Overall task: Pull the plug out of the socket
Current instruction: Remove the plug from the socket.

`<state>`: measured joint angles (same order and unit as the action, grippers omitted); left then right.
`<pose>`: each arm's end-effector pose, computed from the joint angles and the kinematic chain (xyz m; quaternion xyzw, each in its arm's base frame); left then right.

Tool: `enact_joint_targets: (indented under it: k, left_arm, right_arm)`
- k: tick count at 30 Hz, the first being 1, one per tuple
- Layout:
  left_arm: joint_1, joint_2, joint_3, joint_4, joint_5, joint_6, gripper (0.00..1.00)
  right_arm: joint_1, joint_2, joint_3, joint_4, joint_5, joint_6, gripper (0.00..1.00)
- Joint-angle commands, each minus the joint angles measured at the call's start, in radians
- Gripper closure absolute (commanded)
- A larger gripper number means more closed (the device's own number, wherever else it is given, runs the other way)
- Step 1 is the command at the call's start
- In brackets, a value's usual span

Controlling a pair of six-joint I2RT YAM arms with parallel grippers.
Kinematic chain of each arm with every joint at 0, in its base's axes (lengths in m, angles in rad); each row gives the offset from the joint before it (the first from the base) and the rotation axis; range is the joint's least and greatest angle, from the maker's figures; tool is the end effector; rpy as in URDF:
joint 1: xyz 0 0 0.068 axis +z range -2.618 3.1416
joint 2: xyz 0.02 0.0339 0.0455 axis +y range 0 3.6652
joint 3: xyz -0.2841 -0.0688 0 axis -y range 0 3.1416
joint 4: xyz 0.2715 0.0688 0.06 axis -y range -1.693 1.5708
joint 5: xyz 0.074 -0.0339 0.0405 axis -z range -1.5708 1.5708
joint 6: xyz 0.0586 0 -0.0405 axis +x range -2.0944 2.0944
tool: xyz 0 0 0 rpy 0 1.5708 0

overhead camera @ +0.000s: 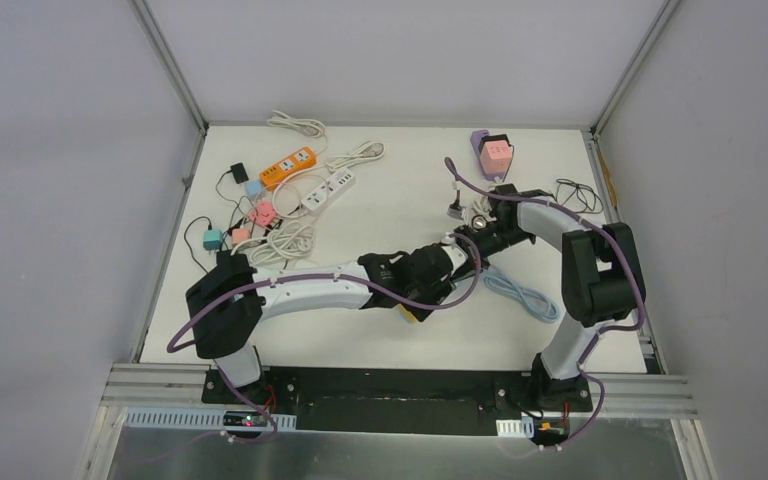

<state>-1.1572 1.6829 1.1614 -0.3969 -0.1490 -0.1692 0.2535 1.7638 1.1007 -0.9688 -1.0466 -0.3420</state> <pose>0.1676 -0.3602 0.2077 0.4269 0.8430 -0.1412 0.2952 0.2962 0.1291 0.1693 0.2394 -0.8322 -0.5002 0.0043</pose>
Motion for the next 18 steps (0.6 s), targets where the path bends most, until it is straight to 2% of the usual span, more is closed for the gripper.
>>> enact_joint_targets:
  k: [1, 3, 6, 12, 15, 18]
  left_arm:
    - [-0.018, 0.007, 0.037, -0.018, -0.164, 0.011, 1.00]
    - [-0.028, 0.012, 0.044, -0.025, -0.199, 0.028, 1.00]
    - [-0.029, 0.011, 0.036, -0.012, -0.169, 0.018, 1.00]
    - [0.070, -0.018, -0.034, 0.137, 0.109, -0.182, 1.00]
    - [0.078, -0.041, -0.056, 0.158, 0.086, -0.198, 1.00]
    - [0.039, -0.038, -0.014, 0.067, -0.064, -0.118, 1.00]
  right_arm:
    - [0.015, 0.053, 0.005, 0.053, 0.223, -0.045, 1.00]
    - [0.016, 0.058, 0.006, 0.053, 0.231, -0.045, 1.00]
    - [0.017, 0.062, 0.011, 0.054, 0.236, -0.045, 1.00]
    - [0.016, 0.063, 0.013, 0.050, 0.248, -0.048, 1.00]
    - [0.016, 0.063, 0.014, 0.050, 0.255, -0.050, 1.00]
    - [0.016, 0.068, 0.014, 0.051, 0.259, -0.049, 1.00]
